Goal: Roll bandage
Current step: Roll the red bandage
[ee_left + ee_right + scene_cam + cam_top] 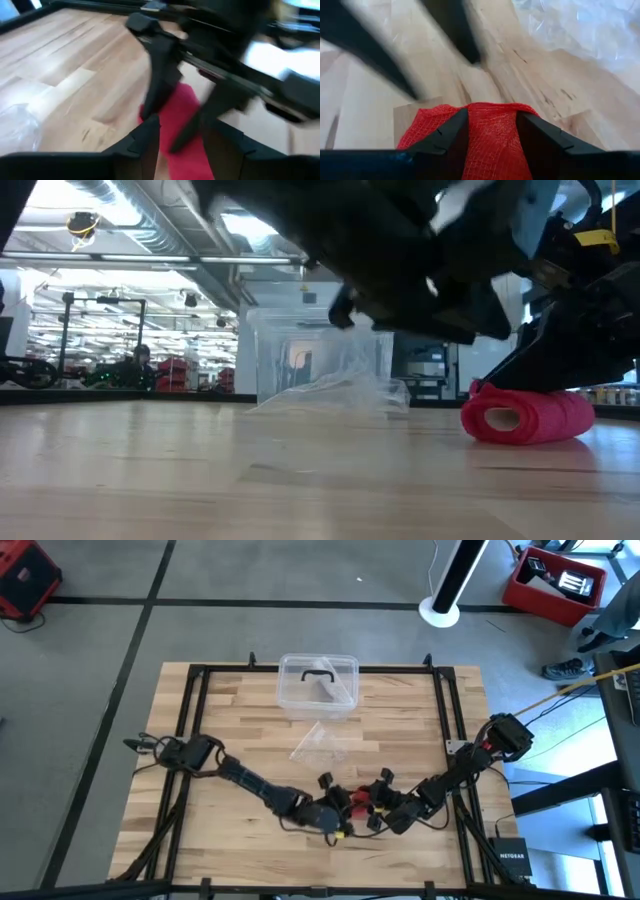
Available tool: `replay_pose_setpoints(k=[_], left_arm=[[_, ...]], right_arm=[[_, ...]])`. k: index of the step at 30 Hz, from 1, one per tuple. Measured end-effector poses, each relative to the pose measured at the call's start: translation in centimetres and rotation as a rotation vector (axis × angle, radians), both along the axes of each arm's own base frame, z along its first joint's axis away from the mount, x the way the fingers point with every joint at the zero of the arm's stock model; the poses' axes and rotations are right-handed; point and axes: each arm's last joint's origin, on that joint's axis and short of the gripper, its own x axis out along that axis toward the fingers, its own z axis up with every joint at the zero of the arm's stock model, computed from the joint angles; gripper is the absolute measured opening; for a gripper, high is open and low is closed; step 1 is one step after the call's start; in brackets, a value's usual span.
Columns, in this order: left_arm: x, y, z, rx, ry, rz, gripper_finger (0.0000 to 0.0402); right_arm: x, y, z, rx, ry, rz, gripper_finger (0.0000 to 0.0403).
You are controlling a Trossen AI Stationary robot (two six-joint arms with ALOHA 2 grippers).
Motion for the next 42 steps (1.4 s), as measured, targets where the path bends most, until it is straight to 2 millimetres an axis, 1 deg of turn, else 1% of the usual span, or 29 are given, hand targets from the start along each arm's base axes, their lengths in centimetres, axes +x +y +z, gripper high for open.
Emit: replay_pose_setpoints(k=[3,6,9,13,17,22,28,32,37,40,42], left_arm=[[0.5,1.9,-0.8,-0.061,0.047,0.008,0.0132],[0.8,3.3,-1.5,-0.120,0.085,0.028,0.0132],[0.8,4.4,-1.8,-0.156,0.111,0.074,0.0132],[0.4,5.4,-2.5,-0.205,0.165,0.143,0.0132],[0.4,5.5,-2.6,-0.232,0.160,0.165,0.0131],[0.3,4.7,-2.5,-0.212,0.157,0.136,0.0131],[0.3,4.6,-2.5,-0.242,0.168,0.106,0.0131],[0.4,4.3,-2.5,-0.241,0.162,0.089,0.0131],[0.3,4.4,-2.6,-0.241,0.167,0.091,0.0131],[0.3,4.4,-2.5,-0.245,0.163,0.094,0.0131],[0.3,4.4,-2.6,-0.244,0.165,0.092,0.0131]], right_arm=[[0.0,0.0,0.0,-0.042,0.005,0.022,0.0173],[0.1,0.0,0.1,-0.087,0.006,0.043,0.0173],[0.2,0.1,0.2,-0.122,0.006,0.072,0.0173],[0.3,0.1,0.3,-0.126,-0.010,0.074,0.0173],[0.3,0.1,0.3,-0.126,-0.013,0.072,0.0173],[0.3,0.1,0.3,-0.124,-0.012,0.075,0.0173],[0.3,0.2,0.4,-0.112,-0.006,0.092,0.0172],[0.2,0.5,1.4,-0.130,-0.011,0.138,0.0172],[0.6,0.9,3.8,-0.123,-0.072,0.186,0.0172],[0.6,0.8,4.6,-0.121,-0.092,0.190,0.0172],[0.6,0.7,4.7,-0.122,-0.092,0.188,0.0172]])
